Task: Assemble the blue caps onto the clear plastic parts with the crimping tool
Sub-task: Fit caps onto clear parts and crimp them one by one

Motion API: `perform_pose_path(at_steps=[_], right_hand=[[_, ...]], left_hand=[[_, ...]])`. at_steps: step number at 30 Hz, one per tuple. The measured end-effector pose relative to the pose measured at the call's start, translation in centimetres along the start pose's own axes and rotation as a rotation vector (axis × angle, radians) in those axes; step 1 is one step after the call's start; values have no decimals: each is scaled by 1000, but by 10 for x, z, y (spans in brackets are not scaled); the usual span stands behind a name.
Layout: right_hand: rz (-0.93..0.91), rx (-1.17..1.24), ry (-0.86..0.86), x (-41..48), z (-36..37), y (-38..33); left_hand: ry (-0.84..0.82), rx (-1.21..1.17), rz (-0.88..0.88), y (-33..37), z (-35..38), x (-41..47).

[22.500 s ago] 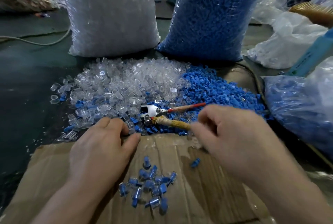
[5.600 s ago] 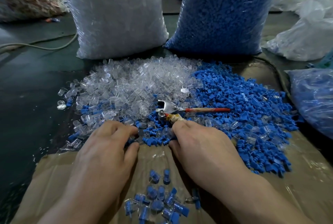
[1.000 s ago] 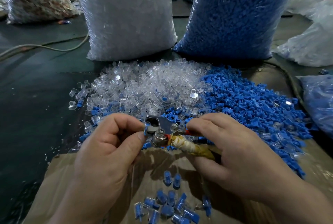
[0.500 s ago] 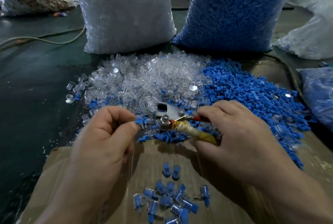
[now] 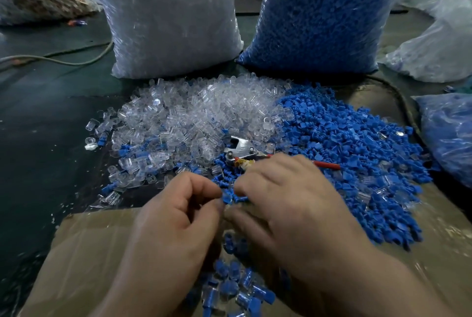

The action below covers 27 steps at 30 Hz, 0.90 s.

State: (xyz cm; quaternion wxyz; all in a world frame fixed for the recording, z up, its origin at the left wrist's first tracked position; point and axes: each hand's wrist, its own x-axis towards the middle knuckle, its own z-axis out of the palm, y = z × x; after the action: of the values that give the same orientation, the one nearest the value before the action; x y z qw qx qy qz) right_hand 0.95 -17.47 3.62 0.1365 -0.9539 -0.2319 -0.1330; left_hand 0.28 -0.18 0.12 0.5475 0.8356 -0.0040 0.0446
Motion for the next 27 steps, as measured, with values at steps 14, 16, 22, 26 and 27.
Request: perform_pose_path(at_steps=[14,16,22,26,27], right_hand=[[-75,273,89,-3,3,-8],[-14,325,69,-3,1,-11],[114,459,20,-4,1,-17],[72,430,49,-4,-2,-15],[42,403,63,-3,-2,-14]], left_hand=[[-136,-136,-28,0,-13,3],[-179,-209,-30,2,-15,3],[-177,-211,51,7,-14,0],[-156,-263,54,6,-9,-2],[-159,-273,59,7,-8,-2]])
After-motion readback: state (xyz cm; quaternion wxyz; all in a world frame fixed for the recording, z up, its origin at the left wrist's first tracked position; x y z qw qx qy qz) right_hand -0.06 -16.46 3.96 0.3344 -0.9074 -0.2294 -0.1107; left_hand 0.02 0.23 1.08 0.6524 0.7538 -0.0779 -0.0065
